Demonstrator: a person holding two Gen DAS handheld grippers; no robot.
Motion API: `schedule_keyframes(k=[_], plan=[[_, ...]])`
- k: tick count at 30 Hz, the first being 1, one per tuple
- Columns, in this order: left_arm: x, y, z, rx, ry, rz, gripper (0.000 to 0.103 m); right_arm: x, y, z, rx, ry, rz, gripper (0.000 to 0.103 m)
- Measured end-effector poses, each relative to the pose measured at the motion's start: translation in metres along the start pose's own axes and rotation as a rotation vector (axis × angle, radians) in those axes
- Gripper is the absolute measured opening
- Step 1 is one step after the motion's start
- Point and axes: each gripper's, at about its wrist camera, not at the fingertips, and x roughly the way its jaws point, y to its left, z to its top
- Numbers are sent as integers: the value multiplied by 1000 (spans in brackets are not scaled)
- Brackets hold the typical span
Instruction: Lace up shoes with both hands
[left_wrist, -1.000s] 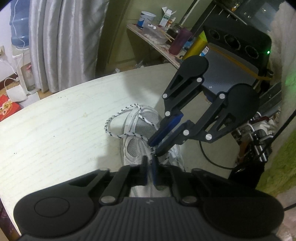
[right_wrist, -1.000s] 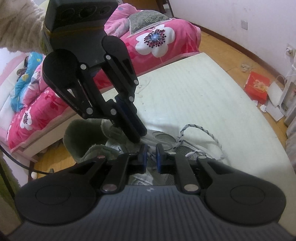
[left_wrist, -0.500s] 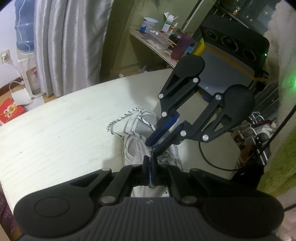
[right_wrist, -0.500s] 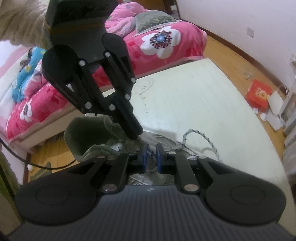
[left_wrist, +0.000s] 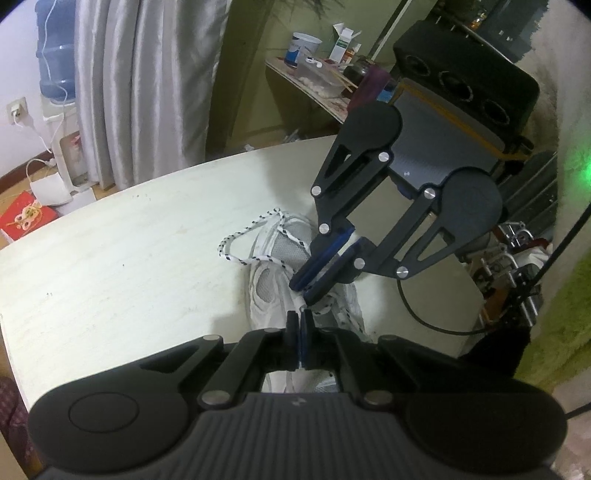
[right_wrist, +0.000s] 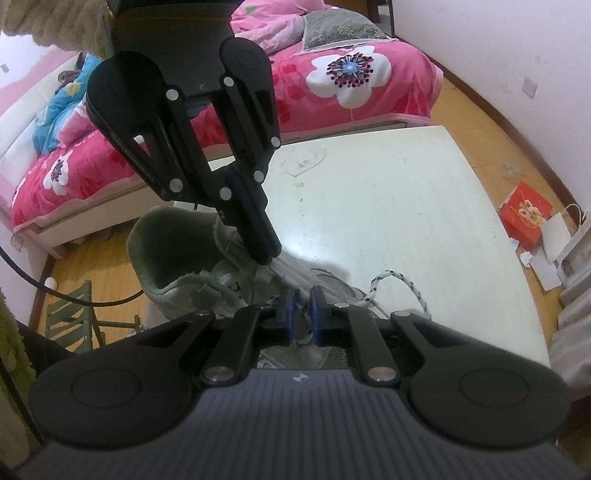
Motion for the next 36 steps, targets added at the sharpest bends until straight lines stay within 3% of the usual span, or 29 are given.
schedule_keyframes(k=[17,18,20,22,25,36], plan=[[2,3,8,-7,27,-16,5,-1,5,2,-90,-14,6,3],[2,2,8,-6,26,-19,6,-1,5,3,-91,-13,8,3],[1,2,10,-6,21,-37,20,0,4,3,-93,-13,12,3],[2,-2,11,-12,18,-39,24,0,3,4,-87,-15,14,3],[8,-8,12,24,36,-23,22,0,2,5,-72,-20,17,3],[7,1,20,-52,43,-2,18,0,3,3,-60,-33,11,3]])
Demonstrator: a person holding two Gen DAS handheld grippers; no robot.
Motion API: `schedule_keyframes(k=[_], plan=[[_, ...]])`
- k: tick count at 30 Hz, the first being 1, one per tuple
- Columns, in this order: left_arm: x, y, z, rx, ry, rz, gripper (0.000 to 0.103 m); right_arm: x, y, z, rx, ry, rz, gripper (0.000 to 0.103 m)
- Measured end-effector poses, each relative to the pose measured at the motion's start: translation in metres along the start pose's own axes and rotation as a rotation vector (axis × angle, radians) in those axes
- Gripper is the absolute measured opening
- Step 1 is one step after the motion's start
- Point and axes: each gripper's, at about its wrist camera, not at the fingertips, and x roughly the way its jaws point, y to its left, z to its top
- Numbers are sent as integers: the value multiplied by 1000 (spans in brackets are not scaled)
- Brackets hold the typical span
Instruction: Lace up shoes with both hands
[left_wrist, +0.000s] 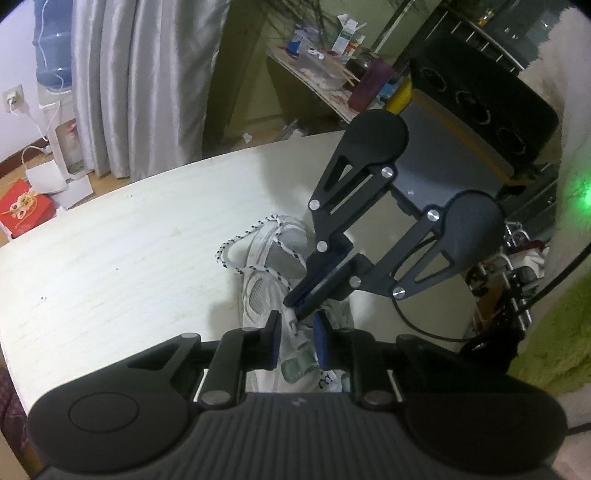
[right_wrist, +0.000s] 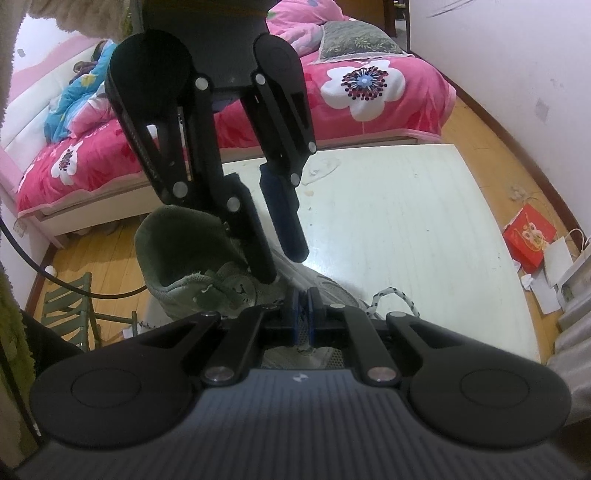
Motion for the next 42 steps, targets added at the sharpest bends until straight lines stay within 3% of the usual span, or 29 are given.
schedule_keyframes(k=[10,22,36,42], plan=[[10,-15,1,94,45,54,15,0,-1,-3,23,-14,-3,3],[8,-18,6,102,58,82,12,-1,-4,-6,79,-29,7,3],[10,-21,13,106,84,118,12,0,-34,-15,369,-47,113,3],[15,-23,17,141,96,145,13,0,-36,-15,397,-46,127,3]])
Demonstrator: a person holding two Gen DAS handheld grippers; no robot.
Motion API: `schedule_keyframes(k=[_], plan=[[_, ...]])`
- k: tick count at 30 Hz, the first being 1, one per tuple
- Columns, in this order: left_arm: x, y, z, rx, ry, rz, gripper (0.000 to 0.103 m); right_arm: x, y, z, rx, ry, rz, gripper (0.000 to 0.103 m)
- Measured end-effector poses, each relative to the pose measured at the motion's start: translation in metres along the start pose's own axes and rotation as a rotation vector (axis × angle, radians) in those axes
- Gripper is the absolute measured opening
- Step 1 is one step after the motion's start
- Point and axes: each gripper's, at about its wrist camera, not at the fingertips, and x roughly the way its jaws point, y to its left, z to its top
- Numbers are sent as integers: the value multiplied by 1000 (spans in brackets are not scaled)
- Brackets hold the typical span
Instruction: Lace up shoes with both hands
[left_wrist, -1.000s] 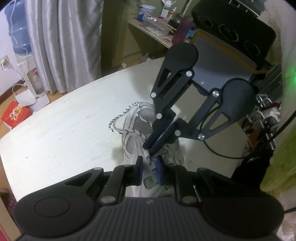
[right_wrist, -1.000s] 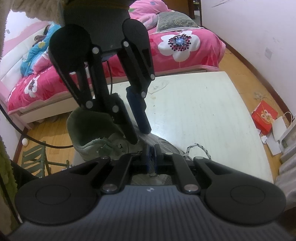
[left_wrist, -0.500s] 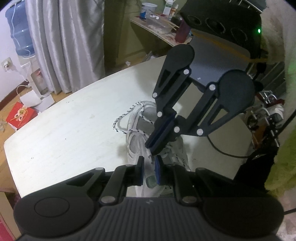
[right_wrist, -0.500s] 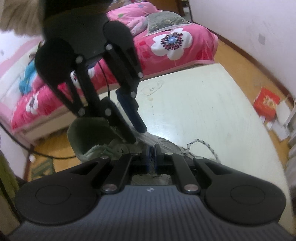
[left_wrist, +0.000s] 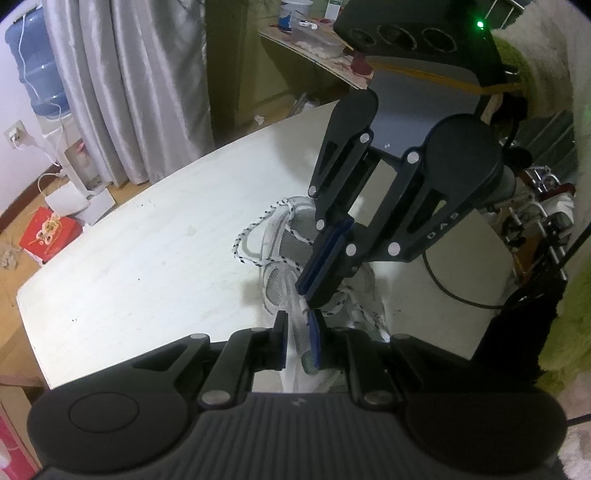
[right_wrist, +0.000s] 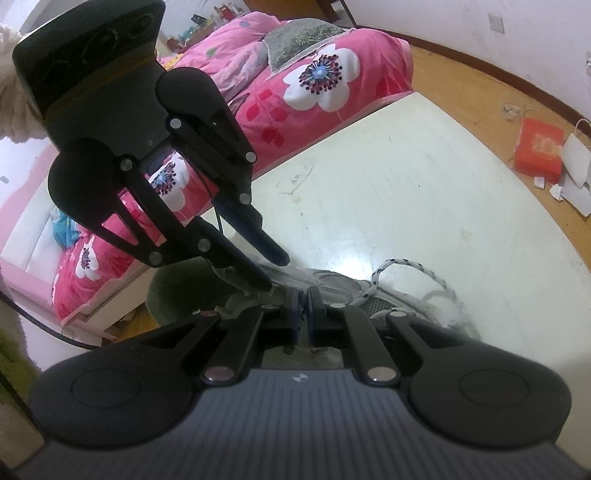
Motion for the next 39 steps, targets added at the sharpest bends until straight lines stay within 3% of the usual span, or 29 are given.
schedule_keyframes(k=[21,24,31,39], plan=[[1,6,-9,48,-13,-20,1,-2,-5,-2,43,-22,22,4],[0,9,-12,23,-26,-35,1,-5,-1,-4,30,-41,-3,6],[-6,6,-17,8,-50,-24,1,-35,9,-18,14,-69,-171,6],[-22,5,-23,-17,-41,23,1,-21,17,-24,-55,25,-282,6]])
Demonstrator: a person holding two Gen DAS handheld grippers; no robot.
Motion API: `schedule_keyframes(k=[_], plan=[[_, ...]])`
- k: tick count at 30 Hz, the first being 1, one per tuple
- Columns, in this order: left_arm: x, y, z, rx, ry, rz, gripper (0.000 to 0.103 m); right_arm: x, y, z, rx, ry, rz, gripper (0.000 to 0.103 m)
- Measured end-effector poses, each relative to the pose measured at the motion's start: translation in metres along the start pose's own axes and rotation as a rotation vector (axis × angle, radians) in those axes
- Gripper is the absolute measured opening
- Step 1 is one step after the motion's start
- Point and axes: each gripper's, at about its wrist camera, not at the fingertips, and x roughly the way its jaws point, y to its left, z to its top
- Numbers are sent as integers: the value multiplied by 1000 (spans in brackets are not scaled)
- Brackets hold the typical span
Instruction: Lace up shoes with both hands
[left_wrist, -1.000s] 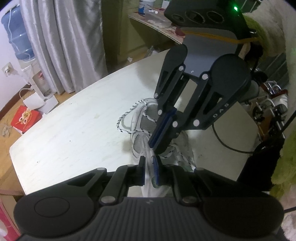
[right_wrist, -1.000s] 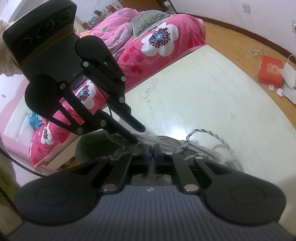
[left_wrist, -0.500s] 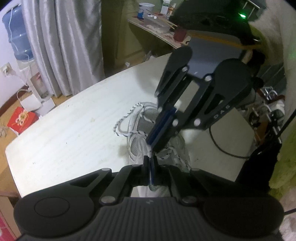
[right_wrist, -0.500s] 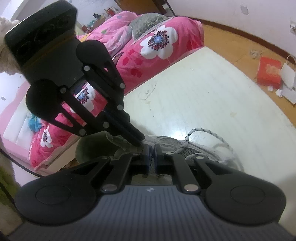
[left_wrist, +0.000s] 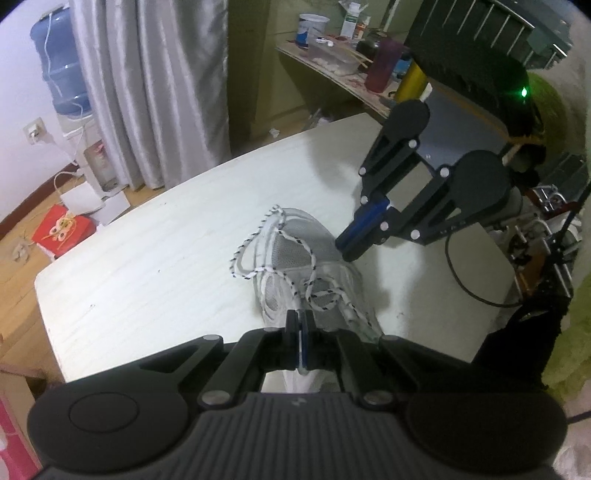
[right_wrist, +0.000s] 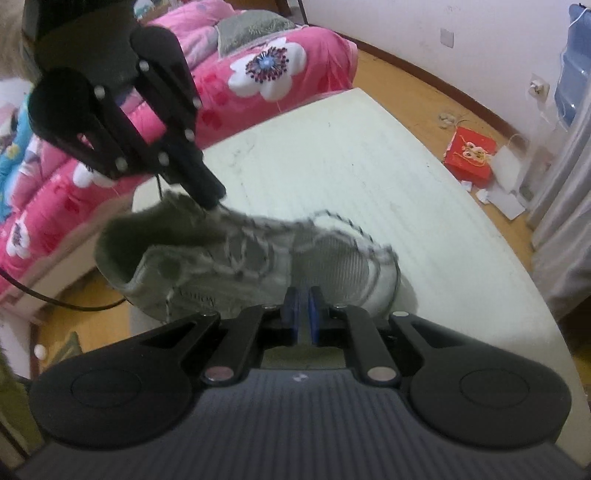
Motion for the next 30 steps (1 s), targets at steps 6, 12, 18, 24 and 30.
schedule_keyframes(k=[6,12,18,24,30], plan=[[-10,-1,-7,-20,-10,17,1,5,7,5,-8,-28,-35,5],[-22,-3,-13,-11,-34,29,1,16,8,21,-47,-49,-67,4],[-34,-3,-26,-41,-31,30,1,29,6,27,-26,5,-81,4],[-55,-4,-41,-113,-39,59,1,33,9,27,-27,22,-99,4],[-79,-1,-61,-222,-12,140,0,38,11,27,-25,28,-110,4]])
